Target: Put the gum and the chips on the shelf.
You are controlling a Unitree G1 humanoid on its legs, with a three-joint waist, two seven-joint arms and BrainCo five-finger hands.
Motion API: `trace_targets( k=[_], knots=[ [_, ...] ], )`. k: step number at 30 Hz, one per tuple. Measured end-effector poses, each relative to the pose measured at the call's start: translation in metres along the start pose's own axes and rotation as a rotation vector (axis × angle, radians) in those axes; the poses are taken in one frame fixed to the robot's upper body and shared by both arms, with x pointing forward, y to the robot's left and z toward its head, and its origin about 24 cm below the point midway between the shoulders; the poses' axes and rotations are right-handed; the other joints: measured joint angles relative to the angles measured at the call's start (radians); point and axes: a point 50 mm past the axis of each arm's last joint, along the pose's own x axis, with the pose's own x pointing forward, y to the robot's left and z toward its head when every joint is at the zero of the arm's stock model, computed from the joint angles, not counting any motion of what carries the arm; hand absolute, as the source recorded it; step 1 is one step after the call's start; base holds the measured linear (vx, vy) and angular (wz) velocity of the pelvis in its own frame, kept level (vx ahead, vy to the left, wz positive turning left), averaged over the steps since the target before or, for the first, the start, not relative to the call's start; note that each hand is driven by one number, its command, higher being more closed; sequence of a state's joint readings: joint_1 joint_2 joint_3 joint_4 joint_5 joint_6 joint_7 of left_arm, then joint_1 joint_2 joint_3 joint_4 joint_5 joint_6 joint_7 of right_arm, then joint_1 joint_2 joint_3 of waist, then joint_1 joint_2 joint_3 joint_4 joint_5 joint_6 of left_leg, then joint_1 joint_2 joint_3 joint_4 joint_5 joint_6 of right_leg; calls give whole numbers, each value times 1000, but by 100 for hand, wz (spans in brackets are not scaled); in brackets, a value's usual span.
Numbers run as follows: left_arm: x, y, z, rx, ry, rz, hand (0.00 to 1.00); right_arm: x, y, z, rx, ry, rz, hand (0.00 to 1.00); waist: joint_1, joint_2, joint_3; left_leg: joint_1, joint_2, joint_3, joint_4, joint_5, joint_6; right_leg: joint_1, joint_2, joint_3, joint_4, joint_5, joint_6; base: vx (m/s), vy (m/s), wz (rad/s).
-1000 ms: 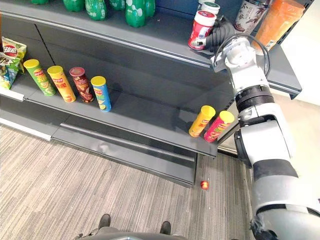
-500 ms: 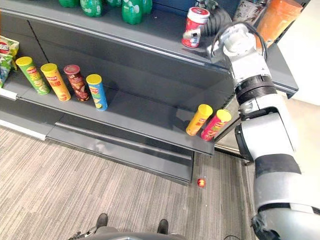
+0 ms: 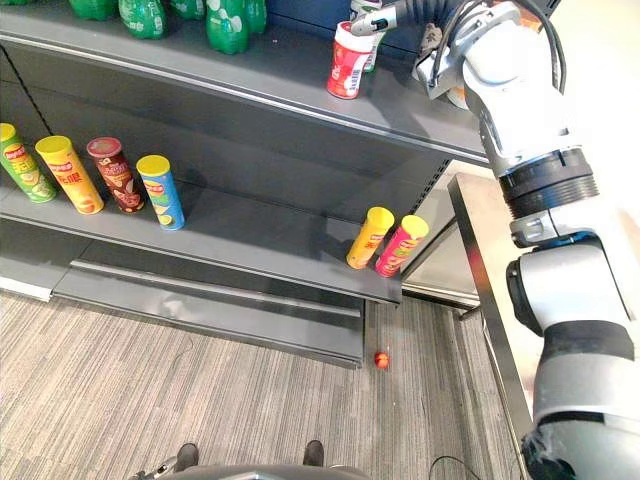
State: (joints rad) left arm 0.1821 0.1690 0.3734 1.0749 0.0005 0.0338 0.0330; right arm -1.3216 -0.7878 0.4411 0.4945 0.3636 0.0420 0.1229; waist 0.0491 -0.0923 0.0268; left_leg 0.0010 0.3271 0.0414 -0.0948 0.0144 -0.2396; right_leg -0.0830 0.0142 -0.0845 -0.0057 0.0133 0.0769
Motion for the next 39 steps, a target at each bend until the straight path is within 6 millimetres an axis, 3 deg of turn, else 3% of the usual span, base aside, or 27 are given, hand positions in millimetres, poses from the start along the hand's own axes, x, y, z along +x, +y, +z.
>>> trace_targets(
  k=[3,7,9,13,16,20,24,27,29,33,35,37,38,39],
  knots=[
    [0,2,-1,-16,3,9,0,-13,14,15,-7,-116,41,0,-18,0,-16,-1,0,2,0,-1,-1,-2,0,2,-1,0,0,12,6,-1],
    [0,3,1,-29,1,14,0,-56,27,24,84,-286,33,0,-32,0,-51,-1,-2,4,0,-2,-2,-2,-2,4,-4,0,0,18,8,-1],
    [0,4,-3,-43,11,17,0,-94,27,20,107,-336,3,0,-51,-1,-63,1,-4,5,0,-2,-2,0,-3,7,-3,-1,0,0,0,0],
    [-2,0,-17,-41,64,2,0,-137,27,1,127,-286,-7,0,-85,12,-86,16,-5,31,-2,-5,-2,-4,-2,26,-1,-1,1,-22,9,-17],
    [-3,-9,-22,-29,79,-24,0,-171,45,-18,207,-182,54,0,-105,31,-113,24,-5,47,-6,-8,-4,-14,-1,42,6,-6,7,-21,5,-19],
    [-4,-18,-22,18,74,-60,0,-217,92,-44,465,-23,121,0,-116,41,-123,45,-5,63,-6,-10,-6,-14,2,59,11,-7,5,-32,10,-12],
    [-4,-18,-23,40,78,-66,0,-272,183,-66,934,273,170,0,-128,43,-130,57,-7,75,-4,-20,-13,-15,1,70,27,-12,-3,-1,16,-7],
    [-4,-17,-22,61,76,-64,0,-313,242,-68,1287,526,172,0,-126,36,-131,67,-9,82,7,-25,-11,-14,-1,79,53,-14,-1,27,21,-7],
    [-3,-12,-21,70,75,-53,0,-324,258,-60,1373,584,216,0,-127,23,-125,59,-9,85,73,-60,-8,-14,-2,91,81,-23,-4,-10,23,-15],
    [-3,-10,-20,119,71,-51,0,-334,242,-57,1340,590,157,0,-133,3,-106,41,-1,118,249,-161,-12,-19,4,142,128,-44,-17,-52,33,-37],
    [-3,-9,-24,149,85,-55,0,-340,227,-63,1281,603,98,0,-150,8,-79,41,2,152,326,-207,-7,-21,-1,147,123,-38,-24,-83,80,-91],
    [-6,-9,-34,181,106,-64,0,-342,215,-69,1232,607,54,0,-160,20,-42,68,4,214,378,-251,4,-18,-24,95,92,-8,-74,-105,135,-146],
    [-6,-9,-34,185,105,-66,0,-343,208,-73,1189,612,32,0,-164,17,-6,95,-2,267,384,-265,10,-12,-58,13,64,5,-145,-140,171,-157],
    [-5,-7,-32,199,101,-63,0,-345,205,-74,1158,617,25,0,-174,24,24,110,-6,312,369,-259,43,-1,-82,-73,25,-38,-221,-157,162,-148]
  ],
)
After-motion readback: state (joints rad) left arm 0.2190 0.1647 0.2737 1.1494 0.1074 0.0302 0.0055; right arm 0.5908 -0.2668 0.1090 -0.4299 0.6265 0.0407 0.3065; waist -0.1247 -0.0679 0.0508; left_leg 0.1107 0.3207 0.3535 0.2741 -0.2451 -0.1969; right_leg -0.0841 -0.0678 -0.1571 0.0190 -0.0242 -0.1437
